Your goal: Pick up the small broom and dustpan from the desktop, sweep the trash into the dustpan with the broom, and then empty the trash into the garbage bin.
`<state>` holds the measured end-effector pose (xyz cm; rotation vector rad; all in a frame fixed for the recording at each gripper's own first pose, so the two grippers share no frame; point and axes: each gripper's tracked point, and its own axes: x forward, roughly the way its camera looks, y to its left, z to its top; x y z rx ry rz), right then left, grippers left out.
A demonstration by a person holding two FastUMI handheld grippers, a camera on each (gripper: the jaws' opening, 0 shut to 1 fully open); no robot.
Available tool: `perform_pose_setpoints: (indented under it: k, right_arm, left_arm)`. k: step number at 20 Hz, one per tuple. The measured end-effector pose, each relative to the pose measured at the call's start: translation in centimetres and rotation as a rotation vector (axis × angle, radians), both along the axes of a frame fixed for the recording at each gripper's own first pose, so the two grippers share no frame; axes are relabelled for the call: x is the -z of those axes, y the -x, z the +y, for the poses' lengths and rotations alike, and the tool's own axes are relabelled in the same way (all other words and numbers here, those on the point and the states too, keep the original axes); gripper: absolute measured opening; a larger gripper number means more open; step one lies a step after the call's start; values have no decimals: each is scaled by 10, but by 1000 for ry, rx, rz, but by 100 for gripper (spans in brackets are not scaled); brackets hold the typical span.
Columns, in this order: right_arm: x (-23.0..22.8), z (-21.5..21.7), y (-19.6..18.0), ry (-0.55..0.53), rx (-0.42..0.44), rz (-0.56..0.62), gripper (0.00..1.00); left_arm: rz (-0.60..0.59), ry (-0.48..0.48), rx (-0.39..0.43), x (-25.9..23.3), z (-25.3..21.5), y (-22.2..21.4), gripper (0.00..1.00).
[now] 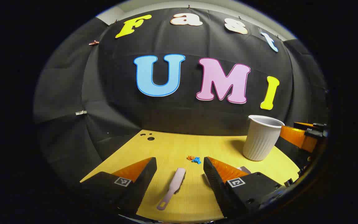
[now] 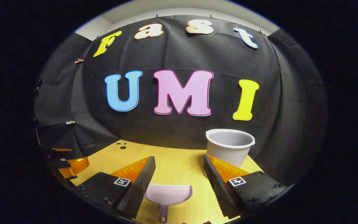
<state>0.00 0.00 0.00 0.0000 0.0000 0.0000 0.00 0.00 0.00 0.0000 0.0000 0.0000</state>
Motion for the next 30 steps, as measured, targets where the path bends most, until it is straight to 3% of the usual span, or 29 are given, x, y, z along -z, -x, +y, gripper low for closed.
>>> perform_pose_setpoints:
  k: [13,16,30]
  right_arm:
    - [18,6,-15,-15,-23,65,98]
    - [20,7,-13,-4,-22,77,98]
    - [34,27,-9,19,-69,115,98]
  left_arm:
    - [49,-35,47,15,-3,-14,96]
    - [80,-39,106,23,-10,-13,96]
    - [127,-28,93,34,17,-20,95]
